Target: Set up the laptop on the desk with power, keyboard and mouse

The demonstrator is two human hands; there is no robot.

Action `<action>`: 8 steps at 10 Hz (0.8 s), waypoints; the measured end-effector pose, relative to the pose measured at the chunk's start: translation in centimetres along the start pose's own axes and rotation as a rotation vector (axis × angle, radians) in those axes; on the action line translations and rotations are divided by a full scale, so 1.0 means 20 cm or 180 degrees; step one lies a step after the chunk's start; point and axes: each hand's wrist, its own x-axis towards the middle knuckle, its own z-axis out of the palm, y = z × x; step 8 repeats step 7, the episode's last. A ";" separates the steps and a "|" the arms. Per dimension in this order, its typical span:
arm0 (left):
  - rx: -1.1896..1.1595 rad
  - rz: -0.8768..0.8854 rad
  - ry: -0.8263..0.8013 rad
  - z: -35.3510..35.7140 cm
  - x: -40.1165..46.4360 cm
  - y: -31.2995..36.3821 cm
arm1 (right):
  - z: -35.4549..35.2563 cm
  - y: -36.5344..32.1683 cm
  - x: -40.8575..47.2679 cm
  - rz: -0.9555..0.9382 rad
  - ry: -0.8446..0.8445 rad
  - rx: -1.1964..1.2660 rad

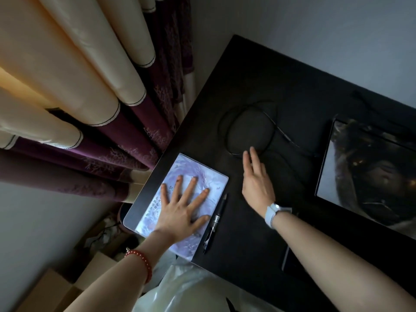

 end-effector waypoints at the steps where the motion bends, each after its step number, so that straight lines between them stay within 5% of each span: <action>1: -0.0012 -0.0042 -0.0045 0.00 0.01 0.00 | 0.05 -0.08 -0.24 0.0075 0.0099 0.0324; 3: -0.0119 -0.0126 -0.0091 0.00 0.01 0.02 | 0.11 -0.25 -0.48 0.0208 -0.0614 0.1308; 8: -0.0168 -0.0226 -0.0379 0.01 0.03 0.02 | -0.01 -0.28 -0.40 0.0985 -0.0681 0.1790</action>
